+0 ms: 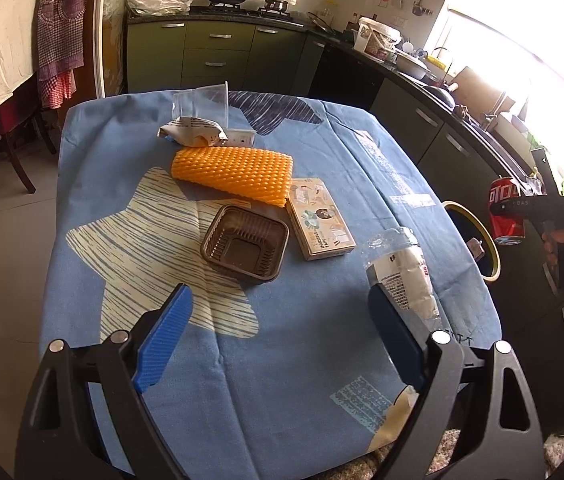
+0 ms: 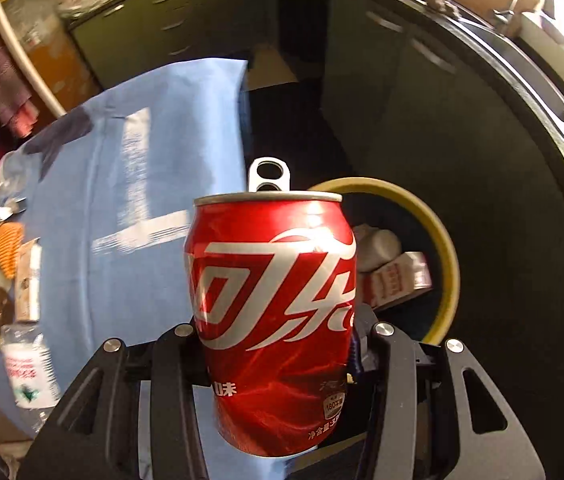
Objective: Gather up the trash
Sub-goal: 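Carry the cola can over the bin and release it with the right gripper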
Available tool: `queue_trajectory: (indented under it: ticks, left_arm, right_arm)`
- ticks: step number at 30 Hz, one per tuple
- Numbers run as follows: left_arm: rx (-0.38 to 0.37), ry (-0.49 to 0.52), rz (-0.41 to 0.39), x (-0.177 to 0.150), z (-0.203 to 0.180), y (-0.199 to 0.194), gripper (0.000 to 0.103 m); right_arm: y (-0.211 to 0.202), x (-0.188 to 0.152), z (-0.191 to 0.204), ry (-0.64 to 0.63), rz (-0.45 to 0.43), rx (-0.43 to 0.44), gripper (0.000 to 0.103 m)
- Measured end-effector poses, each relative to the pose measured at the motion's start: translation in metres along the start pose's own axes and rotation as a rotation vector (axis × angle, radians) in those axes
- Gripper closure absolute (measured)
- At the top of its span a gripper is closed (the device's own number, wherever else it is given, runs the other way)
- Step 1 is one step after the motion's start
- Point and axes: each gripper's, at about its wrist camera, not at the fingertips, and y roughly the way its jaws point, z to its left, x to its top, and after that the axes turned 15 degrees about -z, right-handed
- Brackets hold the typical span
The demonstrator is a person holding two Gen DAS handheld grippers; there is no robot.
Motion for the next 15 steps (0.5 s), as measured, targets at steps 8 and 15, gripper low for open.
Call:
queue_trajectory:
  ticks: [8,15]
  left_arm:
    - [0.015,0.021,0.016,0.002,-0.012,0.004,0.018]
    - [0.026,0.033,0.026,0.002,-0.018,0.006,0.018]
  right_arm:
    - [0.076,-0.005,-0.049,0.071,0.072,-0.083,0.058]
    - [0.105,0.001,-0.067,0.109,0.096,-0.1,0.057]
